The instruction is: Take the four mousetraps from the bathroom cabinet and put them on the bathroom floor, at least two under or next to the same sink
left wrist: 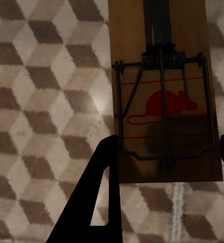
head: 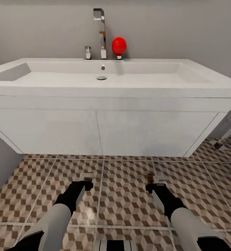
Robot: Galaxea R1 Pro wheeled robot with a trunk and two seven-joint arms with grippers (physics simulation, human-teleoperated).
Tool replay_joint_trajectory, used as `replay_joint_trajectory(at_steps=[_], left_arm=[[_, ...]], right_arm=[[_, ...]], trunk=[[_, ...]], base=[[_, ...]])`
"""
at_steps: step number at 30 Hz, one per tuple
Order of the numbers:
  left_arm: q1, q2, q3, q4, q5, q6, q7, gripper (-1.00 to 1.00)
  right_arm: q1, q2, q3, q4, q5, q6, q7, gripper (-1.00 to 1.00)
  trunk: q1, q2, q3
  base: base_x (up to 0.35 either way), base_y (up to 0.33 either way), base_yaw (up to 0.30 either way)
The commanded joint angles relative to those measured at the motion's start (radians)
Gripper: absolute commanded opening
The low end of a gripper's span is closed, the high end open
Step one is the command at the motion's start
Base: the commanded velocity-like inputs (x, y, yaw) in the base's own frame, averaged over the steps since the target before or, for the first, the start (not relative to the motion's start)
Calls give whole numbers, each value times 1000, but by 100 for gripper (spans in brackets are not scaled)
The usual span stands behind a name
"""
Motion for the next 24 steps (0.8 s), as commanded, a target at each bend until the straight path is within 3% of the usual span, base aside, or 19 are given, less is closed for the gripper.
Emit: replay_joint_trajectory(at_steps=[1,24], left_arm=[[-1,-1,5,-3,-2,2,1,-100],[-1,-1,4,-12,-1,-2,1,-100]], right_arm=[[0,0,3,-2,-2,5,0,-100],[0,8,4,-7,2,-22,-5,-100]], trunk=[[0,-1,-5],[1,-1,-9]], base=[[0,0,0],[0,0,-27]])
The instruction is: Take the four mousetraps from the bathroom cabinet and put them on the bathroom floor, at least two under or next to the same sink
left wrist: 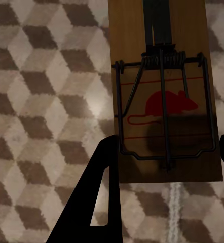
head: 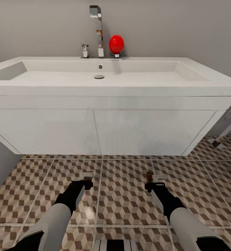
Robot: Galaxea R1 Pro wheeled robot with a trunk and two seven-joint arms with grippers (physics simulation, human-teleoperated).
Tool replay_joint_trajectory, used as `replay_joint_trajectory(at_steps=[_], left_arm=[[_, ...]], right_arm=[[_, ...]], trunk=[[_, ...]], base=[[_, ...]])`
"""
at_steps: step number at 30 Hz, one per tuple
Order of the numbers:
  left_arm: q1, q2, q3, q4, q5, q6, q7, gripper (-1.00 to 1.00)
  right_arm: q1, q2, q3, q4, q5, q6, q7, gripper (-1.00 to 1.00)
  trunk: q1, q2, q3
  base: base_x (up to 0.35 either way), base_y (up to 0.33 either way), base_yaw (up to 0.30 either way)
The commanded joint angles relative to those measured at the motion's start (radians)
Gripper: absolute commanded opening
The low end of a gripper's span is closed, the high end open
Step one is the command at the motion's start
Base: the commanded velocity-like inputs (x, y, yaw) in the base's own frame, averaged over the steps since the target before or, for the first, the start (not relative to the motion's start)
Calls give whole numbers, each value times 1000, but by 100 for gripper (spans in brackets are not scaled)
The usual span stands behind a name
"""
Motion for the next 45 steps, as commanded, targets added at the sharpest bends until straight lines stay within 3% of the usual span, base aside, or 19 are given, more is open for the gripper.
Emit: replay_joint_trajectory(at_steps=[1,42,45], left_arm=[[0,-1,5,-2,-2,4,1,-100],[0,-1,6,-2,-1,4,-1,-100],[0,-1,6,-2,-1,4,-2,-100]], right_arm=[[0,0,3,-2,-2,6,-2,-100],[0,0,1,-5,-3,6,1,-100],[0,0,1,-5,-3,6,1,-100]], trunk=[[0,0,-1],[0,0,-1],[1,-1,-12]], base=[[0,0,-11],[0,0,11],[0,0,0]])
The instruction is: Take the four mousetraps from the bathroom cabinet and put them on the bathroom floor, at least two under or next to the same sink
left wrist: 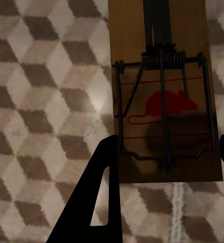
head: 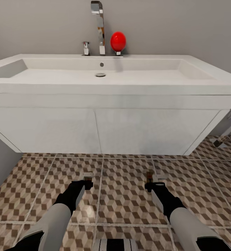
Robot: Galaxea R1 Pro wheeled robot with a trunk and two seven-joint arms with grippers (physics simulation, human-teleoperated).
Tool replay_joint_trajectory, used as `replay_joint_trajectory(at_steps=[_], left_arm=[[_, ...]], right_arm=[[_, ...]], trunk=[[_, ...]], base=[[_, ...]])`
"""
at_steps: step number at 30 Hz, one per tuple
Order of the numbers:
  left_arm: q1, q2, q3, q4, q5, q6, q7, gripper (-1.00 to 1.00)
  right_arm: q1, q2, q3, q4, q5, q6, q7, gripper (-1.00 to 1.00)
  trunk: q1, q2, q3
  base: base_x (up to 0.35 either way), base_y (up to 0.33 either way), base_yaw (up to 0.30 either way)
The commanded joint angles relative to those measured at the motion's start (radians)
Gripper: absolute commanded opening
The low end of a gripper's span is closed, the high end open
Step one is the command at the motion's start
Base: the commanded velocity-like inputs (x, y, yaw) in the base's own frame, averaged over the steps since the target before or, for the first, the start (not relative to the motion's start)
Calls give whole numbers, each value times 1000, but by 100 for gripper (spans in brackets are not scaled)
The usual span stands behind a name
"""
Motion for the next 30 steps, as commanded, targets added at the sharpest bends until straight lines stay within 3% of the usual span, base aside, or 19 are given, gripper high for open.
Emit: replay_joint_trajectory(at_steps=[1,17,26,30], left_arm=[[0,-1,4,-2,-2,4,1,-100],[-1,-1,0,-5,-3,3,2,-100],[0,-1,0,-107,-1,3,-4,-100],[-1,-1,-1,-118,-1,3,-2,-100]], right_arm=[[0,0,3,-2,-2,6,-2,-100],[0,-2,6,-3,0,17,-5,-100],[0,-1,7,-14,5,21,-4,-100],[0,0,8,-32,8,25,-4,-100]], trunk=[[0,-1,-5],[7,-4,-67],[11,-6,-101],[11,-6,-101]], base=[[0,0,0],[0,0,0],[0,0,0],[0,0,0]])
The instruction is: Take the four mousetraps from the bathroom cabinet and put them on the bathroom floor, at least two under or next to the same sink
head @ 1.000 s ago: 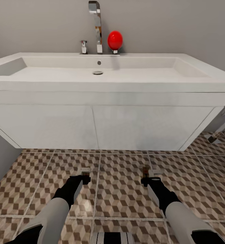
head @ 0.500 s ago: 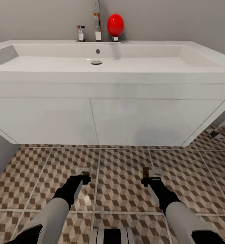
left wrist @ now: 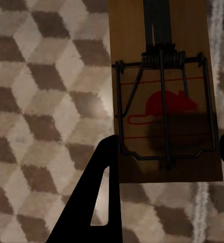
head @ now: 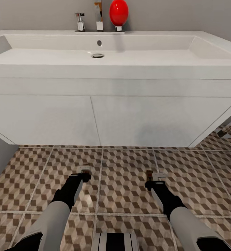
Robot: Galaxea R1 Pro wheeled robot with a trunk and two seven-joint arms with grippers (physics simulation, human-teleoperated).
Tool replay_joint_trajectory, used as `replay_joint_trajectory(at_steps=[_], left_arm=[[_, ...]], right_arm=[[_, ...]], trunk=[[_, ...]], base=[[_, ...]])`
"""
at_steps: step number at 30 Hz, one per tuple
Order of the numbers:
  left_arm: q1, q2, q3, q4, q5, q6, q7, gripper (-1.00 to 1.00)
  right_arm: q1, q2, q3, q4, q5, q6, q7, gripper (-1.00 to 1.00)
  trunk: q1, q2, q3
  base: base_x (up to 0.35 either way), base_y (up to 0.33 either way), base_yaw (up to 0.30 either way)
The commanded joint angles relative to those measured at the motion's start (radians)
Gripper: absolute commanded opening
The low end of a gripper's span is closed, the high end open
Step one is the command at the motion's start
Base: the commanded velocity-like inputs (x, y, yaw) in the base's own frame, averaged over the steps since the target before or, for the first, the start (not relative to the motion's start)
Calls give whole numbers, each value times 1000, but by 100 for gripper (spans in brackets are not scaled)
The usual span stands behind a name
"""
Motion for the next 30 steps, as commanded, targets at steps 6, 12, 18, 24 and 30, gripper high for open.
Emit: replay_joint_trajectory(at_steps=[6,12,18,24,30], left_arm=[[0,-1,-1,-12,-3,4,1,-100],[0,-1,-31,-14,-3,4,4,-100],[-1,-1,-85,-6,-3,4,6,-100],[-9,-1,-107,14,-3,5,7,-100],[-78,-1,-112,144,-4,5,7,-100]], right_arm=[[0,0,5,-18,1,20,-5,-100],[0,-1,5,-36,2,23,-6,-100],[0,0,5,-42,3,23,-23,-100],[0,-1,5,-42,5,22,-40,-100],[0,-1,5,-43,5,22,-44,-100]], trunk=[[0,0,-1],[0,0,-1],[0,0,-1],[0,0,-1],[0,0,-1]], base=[[0,0,0],[0,0,0],[0,0,0],[0,0,0],[0,0,0]])
